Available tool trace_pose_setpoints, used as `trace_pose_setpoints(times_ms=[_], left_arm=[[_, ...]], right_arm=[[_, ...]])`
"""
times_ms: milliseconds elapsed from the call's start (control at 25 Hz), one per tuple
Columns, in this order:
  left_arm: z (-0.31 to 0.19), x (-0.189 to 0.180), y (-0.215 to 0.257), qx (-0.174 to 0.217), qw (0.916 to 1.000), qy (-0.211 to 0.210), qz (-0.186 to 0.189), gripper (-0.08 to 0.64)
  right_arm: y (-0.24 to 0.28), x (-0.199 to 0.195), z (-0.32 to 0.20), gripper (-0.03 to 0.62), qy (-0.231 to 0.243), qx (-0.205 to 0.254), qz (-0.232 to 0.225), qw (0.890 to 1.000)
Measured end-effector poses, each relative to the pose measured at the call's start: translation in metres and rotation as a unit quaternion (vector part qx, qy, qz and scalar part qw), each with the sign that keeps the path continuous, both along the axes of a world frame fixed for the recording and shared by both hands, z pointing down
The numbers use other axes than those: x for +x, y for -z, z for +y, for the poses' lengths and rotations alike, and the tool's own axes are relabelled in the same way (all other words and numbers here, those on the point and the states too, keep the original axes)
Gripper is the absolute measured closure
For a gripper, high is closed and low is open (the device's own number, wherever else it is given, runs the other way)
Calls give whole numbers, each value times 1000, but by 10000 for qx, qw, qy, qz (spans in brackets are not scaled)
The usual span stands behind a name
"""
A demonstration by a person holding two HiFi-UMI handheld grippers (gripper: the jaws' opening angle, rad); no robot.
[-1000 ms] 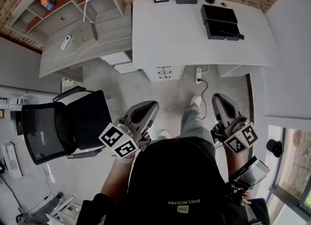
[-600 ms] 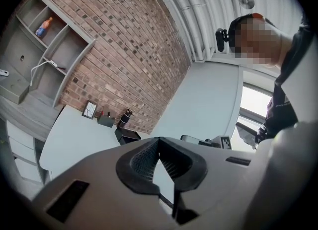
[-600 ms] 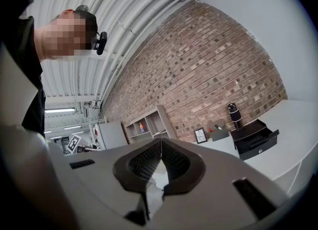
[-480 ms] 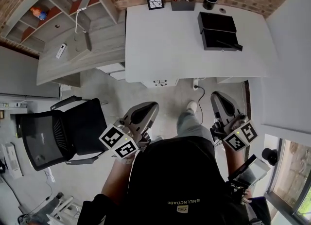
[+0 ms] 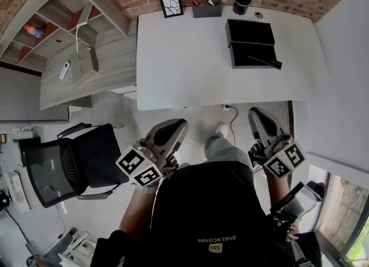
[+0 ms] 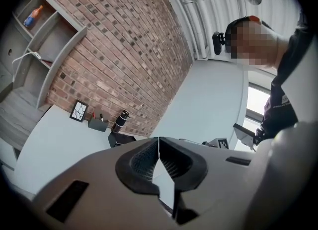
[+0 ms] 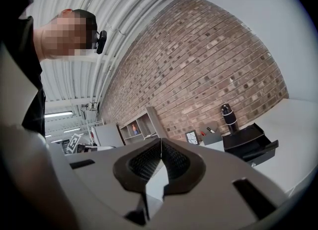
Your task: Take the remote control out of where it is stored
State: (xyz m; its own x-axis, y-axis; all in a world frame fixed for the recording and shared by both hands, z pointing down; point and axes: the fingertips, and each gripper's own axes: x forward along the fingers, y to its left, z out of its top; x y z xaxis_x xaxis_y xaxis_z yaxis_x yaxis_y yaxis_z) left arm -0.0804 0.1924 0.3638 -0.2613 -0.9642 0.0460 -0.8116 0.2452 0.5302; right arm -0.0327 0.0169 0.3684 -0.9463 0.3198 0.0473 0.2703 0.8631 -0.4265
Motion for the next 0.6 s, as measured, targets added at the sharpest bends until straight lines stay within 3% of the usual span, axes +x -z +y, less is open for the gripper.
trace_pose_setpoints(times_ms=[600], left_arm=[[-114,-41,0,-136,9999,-53,78,551]], right_arm=[[-10,-33,-98,586,124,-236,149,9995]])
